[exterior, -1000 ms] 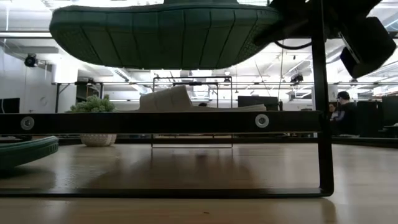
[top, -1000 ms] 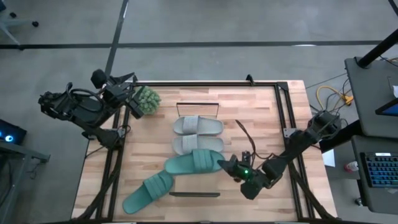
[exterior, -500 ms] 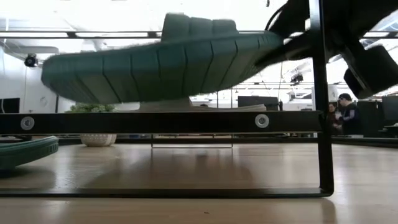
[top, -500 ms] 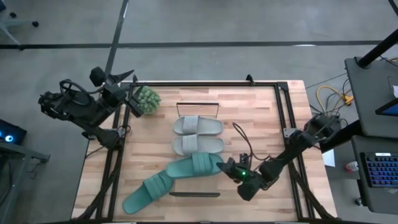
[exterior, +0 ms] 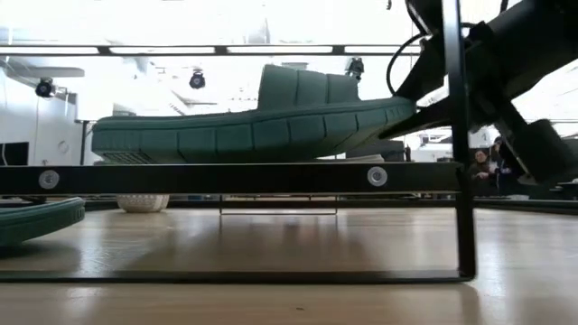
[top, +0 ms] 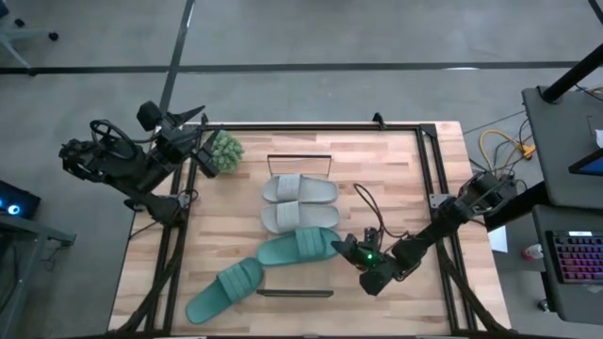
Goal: Pick and place slides into the shelf
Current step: Put the green slipper on the shelf, then put the green slipper on the shelf and align it with the other green slipper
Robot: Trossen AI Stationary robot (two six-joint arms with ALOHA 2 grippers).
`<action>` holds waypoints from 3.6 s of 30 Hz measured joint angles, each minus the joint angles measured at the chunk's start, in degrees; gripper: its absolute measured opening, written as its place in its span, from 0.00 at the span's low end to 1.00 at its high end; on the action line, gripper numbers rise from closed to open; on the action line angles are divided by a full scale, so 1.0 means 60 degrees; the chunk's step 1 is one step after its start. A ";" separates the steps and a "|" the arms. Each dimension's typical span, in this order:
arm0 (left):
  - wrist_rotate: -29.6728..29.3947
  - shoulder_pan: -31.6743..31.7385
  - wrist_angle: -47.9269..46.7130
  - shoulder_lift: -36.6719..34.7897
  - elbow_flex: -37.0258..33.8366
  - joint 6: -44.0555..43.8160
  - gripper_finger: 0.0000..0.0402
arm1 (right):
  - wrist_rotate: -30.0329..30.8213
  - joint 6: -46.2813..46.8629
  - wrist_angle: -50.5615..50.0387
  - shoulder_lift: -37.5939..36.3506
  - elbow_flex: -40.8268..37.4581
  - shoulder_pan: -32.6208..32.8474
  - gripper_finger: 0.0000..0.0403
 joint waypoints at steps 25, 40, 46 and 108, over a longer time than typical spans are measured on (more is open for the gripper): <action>0.0007 0.0003 0.0047 0.0000 0.0002 -0.0055 0.56 | -0.0832 -0.0457 -0.0021 0.0015 -0.0206 -0.0853 0.15; 0.0014 0.0003 0.0233 0.0000 0.0000 -0.0080 0.56 | -0.1070 -0.0731 0.0050 0.0015 -0.0298 -0.1113 0.19; 0.0014 0.0003 0.0233 0.0000 -0.0004 -0.0080 0.56 | -0.1080 -0.0730 0.0050 0.0015 -0.0298 -0.1120 0.26; -0.0040 0.0000 -0.2244 -0.0514 -0.0331 -0.2749 0.56 | -0.1790 -0.0551 -0.2647 -0.2024 -0.0389 -0.0307 0.70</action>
